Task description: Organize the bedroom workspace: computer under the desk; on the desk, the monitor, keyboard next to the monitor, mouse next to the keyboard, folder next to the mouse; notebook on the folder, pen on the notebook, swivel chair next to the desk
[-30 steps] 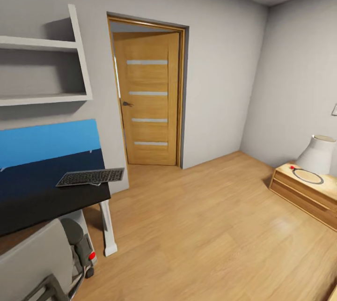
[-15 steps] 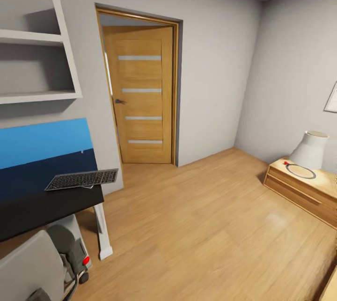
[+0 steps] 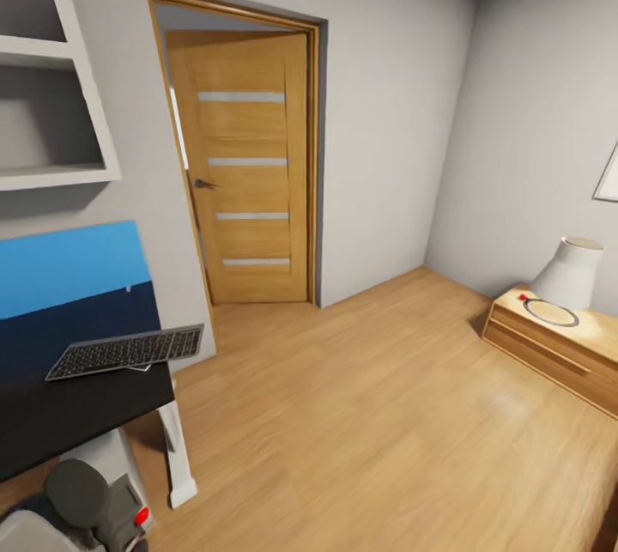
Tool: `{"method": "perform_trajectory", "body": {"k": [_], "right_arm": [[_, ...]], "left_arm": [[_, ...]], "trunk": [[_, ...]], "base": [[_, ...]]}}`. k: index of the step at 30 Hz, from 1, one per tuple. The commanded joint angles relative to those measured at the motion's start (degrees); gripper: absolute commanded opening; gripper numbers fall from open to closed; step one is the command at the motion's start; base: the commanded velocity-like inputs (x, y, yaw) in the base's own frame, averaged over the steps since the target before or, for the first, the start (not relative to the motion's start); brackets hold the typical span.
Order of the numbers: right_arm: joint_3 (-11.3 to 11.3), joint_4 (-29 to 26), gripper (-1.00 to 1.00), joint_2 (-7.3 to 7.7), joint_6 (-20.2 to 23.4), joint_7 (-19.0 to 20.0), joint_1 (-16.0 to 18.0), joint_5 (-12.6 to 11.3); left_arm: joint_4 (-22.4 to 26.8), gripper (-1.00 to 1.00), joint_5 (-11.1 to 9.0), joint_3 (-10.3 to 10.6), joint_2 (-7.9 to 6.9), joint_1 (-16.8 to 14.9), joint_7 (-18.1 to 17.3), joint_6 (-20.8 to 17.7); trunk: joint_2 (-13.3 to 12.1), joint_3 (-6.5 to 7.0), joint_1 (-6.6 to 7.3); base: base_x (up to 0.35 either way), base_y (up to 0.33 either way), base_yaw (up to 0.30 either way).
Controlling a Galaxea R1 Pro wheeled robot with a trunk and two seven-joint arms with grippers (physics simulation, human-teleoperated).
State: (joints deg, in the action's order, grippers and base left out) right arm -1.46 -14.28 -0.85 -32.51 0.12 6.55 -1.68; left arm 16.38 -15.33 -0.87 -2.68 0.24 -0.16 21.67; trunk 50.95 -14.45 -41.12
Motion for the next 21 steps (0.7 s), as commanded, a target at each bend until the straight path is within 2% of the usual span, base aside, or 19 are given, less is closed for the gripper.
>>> {"method": "perform_trajectory", "body": {"k": [1,5,14,18,21], "right_arm": [[-0.12,0.04,1.00,-0.03,-0.19,0.06,0.04,-0.16],[-0.12,0.06,1.00,-0.03,-0.19,0.06,0.04,-0.16],[-0.12,0.13,1.00,-0.03,-0.19,0.06,0.04,-0.16],[-0.12,0.13,1.00,-0.08,-0.19,0.06,0.04,-0.16],[-0.12,0.13,1.00,-0.11,-0.19,0.06,0.04,-0.16]], "left_arm": [[0.11,1.00,-0.05,-0.08,0.03,0.02,-0.02,0.03],[0.11,1.00,-0.05,-0.07,0.04,0.02,-0.02,0.03],[0.10,1.00,-0.08,-0.09,0.04,0.02,-0.02,0.03],[0.06,1.00,-0.08,-0.09,0.04,0.02,-0.02,-0.04],[0.07,1.00,-0.09,-0.09,0.05,0.02,-0.02,-0.05]], "trunk": [[0.04,-0.14,-0.04],[0.04,-0.35,-0.04],[0.04,-0.37,-0.04],[0.04,-0.37,-0.04],[0.04,-0.37,-0.04]], "base": [[0.328,0.022,-0.110],[0.292,0.010,-0.184],[0.031,0.001,-0.273],[0.015,0.000,-0.099],[0.204,0.000,-0.022]]}}
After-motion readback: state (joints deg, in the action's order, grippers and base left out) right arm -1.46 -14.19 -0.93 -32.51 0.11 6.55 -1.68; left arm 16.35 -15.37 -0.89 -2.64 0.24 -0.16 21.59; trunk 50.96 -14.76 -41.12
